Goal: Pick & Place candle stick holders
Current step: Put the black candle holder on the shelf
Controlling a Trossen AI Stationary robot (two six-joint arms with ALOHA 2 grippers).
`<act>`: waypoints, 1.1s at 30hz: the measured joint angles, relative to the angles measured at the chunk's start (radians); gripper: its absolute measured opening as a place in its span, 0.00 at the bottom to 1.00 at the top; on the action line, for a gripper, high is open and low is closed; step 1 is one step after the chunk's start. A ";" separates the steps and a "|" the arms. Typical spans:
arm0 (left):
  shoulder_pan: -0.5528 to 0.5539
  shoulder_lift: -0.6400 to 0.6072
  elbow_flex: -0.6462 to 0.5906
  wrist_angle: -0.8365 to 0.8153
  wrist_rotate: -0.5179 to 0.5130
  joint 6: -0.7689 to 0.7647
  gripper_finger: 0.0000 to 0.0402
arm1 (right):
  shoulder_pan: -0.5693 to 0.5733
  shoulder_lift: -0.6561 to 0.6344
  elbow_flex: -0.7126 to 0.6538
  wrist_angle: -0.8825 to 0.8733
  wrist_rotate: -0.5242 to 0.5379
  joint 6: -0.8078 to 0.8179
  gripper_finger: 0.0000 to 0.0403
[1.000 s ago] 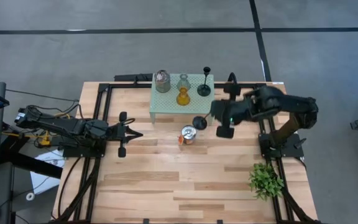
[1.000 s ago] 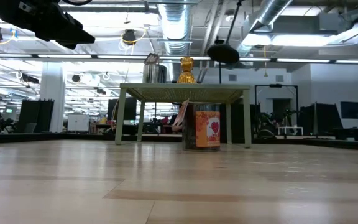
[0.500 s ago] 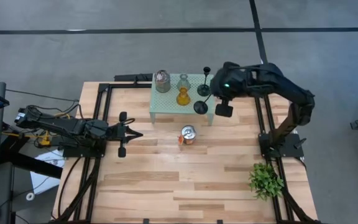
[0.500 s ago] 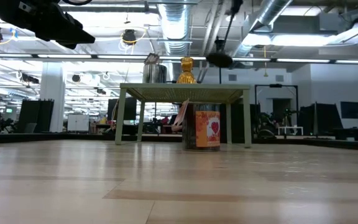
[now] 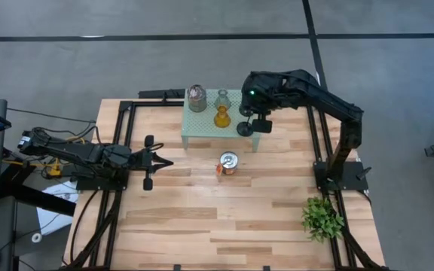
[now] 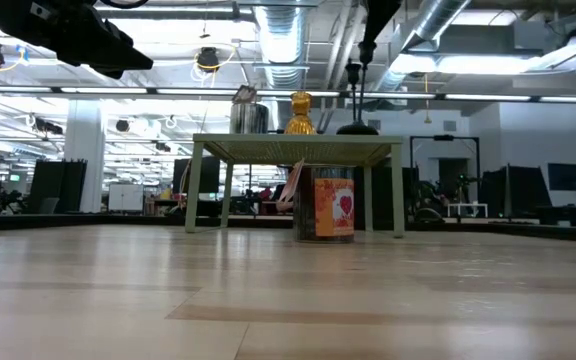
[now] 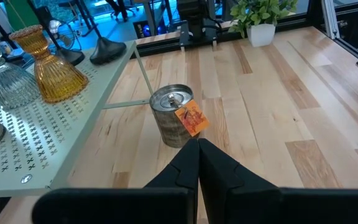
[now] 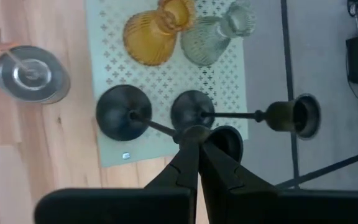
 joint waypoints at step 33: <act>0.000 0.000 0.000 0.005 0.000 0.000 0.02 | -0.011 0.007 -0.002 0.082 -0.074 -0.003 0.02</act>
